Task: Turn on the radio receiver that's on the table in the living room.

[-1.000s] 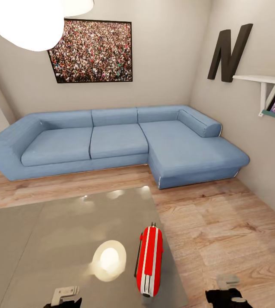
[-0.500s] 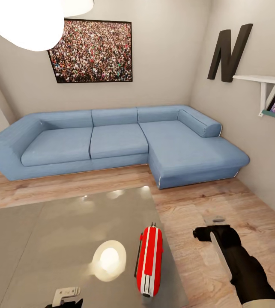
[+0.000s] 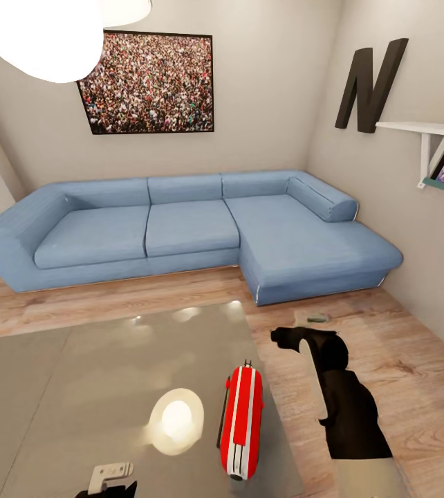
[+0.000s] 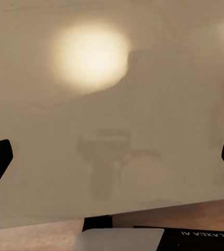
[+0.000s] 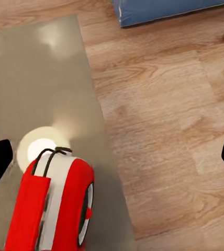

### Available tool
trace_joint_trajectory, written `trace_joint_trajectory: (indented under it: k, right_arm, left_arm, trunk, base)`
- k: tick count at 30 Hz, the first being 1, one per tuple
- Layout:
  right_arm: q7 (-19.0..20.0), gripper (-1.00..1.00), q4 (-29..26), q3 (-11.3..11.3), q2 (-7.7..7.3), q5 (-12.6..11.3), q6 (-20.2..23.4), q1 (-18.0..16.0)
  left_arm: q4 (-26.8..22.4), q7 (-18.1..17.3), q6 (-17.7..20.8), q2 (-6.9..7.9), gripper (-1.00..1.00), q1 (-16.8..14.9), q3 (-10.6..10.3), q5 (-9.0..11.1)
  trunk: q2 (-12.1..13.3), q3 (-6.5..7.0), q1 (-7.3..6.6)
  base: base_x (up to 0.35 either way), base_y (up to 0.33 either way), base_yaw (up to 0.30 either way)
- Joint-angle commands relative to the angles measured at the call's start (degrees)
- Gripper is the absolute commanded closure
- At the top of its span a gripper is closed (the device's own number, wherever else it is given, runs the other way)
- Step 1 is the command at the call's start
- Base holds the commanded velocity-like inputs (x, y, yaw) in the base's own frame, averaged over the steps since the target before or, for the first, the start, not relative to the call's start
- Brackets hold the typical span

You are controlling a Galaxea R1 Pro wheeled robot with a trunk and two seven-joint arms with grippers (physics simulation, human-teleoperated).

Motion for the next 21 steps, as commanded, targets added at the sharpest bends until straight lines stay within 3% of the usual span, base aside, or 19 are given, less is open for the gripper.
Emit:
trace_joint_trajectory:
  k: [1,4,7,8,11,17,18,21]
  right_arm:
    - [-1.41,-1.0,-0.02,0.6,0.47,0.14,0.02,-0.1]
    - [-3.4,-1.0,0.0,3.07,0.47,0.04,0.02,-0.2]
    - [-4.69,-1.0,0.09,6.98,0.47,0.03,0.02,-0.25]
    - [-5.1,-1.0,0.64,8.49,0.47,-0.43,0.02,-0.26]
    - [-5.13,-1.0,1.22,8.61,0.47,-0.51,0.02,-0.27]
    - [-5.16,-1.0,9.43,8.76,0.47,-1.29,0.02,-0.27]
    - [-5.16,-1.0,13.6,8.78,0.47,-2.94,0.02,-0.27]
    - [-5.13,-1.0,14.96,8.82,0.47,-4.51,0.02,-0.27]
  left_arm:
    - [-0.05,0.05,0.0,-0.02,-1.0,0.0,-0.01,-0.02]
    - [-0.1,0.1,0.02,-0.07,-1.0,0.0,0.02,-0.04]
    - [-0.21,0.15,0.69,-0.09,-1.0,0.0,0.02,-0.05]
    - [-0.2,0.36,1.4,-1.0,-1.0,0.0,-0.03,-0.11]
    - [-0.16,0.4,1.51,-1.43,-1.0,0.0,-0.04,-0.24]
    - [-0.17,0.45,1.58,-1.73,-1.0,0.0,-0.04,-1.23]
    - [-0.15,0.41,1.58,-1.76,-1.0,0.0,-0.04,-1.34]
    - [-0.16,0.4,1.58,-1.76,-1.0,0.0,-0.04,-1.37]
  trunk:
    - [0.0,0.0,0.0]
    - [0.0,0.0,0.0]
    - [0.0,0.0,0.0]
    - [0.0,0.0,0.0]
    - [0.0,0.0,0.0]
    - [0.0,0.0,0.0]
    - [0.0,0.0,0.0]
    - [0.0,0.0,0.0]
  base:
    - [0.0,0.0,0.0]
    - [0.0,0.0,0.0]
    - [0.0,0.0,0.0]
    - [0.0,0.0,0.0]
    - [0.0,0.0,0.0]
    - [0.0,0.0,0.0]
    - [0.0,0.0,0.0]
    - [0.0,0.0,0.0]
